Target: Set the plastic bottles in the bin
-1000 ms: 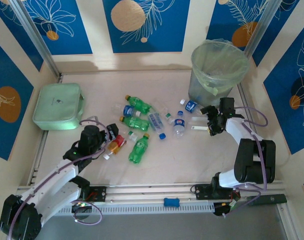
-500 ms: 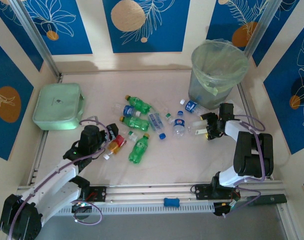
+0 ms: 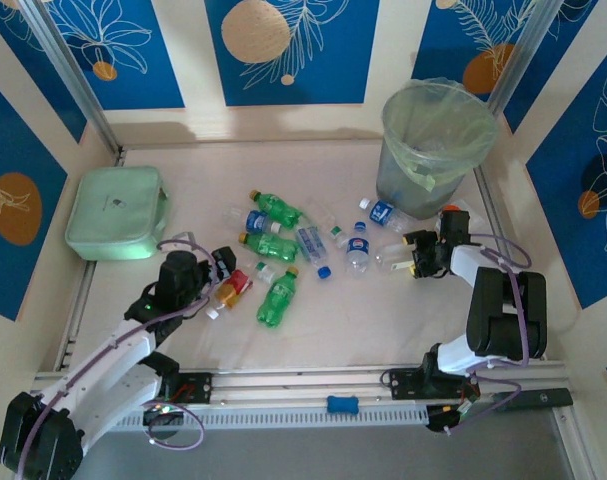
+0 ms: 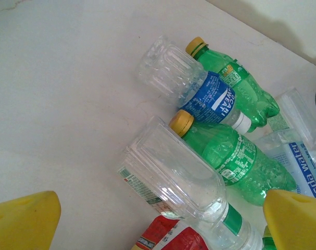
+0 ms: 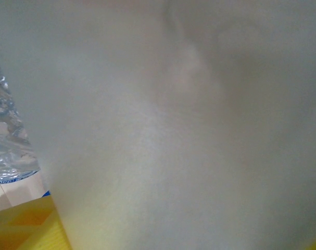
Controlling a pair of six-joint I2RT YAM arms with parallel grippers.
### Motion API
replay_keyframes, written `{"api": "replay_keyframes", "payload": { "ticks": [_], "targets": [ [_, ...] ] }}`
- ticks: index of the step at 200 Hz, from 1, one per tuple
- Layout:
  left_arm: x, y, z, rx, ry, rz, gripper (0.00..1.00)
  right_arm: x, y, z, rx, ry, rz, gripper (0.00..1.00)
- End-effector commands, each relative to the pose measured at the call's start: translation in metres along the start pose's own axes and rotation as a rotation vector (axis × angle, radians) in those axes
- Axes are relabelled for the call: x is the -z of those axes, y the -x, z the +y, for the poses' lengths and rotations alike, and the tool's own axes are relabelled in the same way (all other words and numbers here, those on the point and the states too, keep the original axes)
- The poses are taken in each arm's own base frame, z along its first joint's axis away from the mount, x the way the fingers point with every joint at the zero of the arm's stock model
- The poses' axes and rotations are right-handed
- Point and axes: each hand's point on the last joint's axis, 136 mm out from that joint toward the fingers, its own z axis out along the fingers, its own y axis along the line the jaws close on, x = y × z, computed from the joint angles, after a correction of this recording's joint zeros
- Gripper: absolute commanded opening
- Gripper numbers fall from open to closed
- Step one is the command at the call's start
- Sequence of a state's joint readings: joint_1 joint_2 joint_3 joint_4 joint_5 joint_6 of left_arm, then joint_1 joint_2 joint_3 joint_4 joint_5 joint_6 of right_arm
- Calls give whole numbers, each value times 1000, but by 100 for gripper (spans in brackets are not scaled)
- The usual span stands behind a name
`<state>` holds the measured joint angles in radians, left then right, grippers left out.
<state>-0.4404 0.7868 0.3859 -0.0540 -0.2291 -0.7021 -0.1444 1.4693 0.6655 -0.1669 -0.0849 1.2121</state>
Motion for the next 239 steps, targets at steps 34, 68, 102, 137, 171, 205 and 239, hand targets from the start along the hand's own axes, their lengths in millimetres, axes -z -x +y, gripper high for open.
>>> {"api": "replay_keyframes", "payload": {
  "ticks": [34, 68, 102, 137, 171, 205, 239],
  "targets": [
    [1, 0, 8, 31, 13, -3, 99, 37, -15, 8, 95, 38, -68, 47],
    [-1, -4, 9, 59, 4, 5, 99, 80, -33, 33, 257, 83, -176, 45],
    [-1, -5, 10, 73, 1, 12, 99, 130, -49, 71, 446, 166, -333, 44],
    [1, -5, 11, 80, 3, 12, 99, 173, -67, 130, 690, 254, -446, 44],
    [2, -5, 12, 85, 5, 13, 99, 208, -68, 197, 894, 320, -530, 44],
    [2, -4, 12, 86, 4, 12, 99, 232, -52, 265, 973, 389, -566, 44],
    [2, -2, 11, 84, 5, 11, 99, 254, -19, 322, 998, 404, -635, 44]
  ]
}}
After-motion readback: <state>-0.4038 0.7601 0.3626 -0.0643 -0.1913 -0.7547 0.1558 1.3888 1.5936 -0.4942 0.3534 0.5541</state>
